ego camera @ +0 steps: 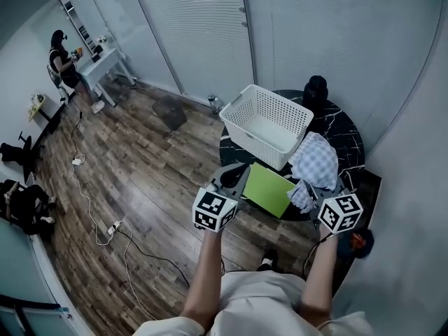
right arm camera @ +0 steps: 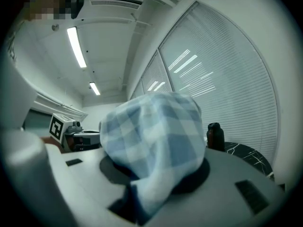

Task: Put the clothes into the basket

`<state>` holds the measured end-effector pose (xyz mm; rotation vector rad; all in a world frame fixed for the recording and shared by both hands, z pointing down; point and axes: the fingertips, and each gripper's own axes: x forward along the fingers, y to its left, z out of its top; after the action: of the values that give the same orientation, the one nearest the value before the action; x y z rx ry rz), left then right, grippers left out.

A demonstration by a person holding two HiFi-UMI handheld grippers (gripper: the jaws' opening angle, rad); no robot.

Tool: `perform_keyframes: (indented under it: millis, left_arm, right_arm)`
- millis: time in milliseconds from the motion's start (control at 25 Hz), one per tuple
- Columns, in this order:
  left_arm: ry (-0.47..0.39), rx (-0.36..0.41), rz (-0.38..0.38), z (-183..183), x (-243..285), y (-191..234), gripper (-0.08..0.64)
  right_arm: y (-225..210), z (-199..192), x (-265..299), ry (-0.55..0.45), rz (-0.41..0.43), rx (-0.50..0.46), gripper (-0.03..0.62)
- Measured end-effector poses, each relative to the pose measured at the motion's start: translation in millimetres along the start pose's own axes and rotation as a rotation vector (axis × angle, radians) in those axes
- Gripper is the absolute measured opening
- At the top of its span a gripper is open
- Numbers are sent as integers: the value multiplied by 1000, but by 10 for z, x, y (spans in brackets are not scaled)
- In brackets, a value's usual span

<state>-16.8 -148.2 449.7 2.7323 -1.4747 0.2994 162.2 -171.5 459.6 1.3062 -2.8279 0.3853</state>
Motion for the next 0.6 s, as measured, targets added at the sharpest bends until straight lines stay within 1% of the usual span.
perform_keyframes:
  millis: [240,360,520,600]
  left_arm:
    - [37,-9,42,-158,-18,53,14]
    - [42,-23,65,-221,-45,79,14]
    - [43,-25,69,-257,-75,127,14]
    - [51,-35,56,-311,-49,158,14]
  right_arm:
    - [-57,-89,54,12,26,12,173]
    - [-39,-124,65,20,44,5,173]
    - [23,-82,135,11,54,-3,172]
    - [54,-90,194,14,64,-11,173]
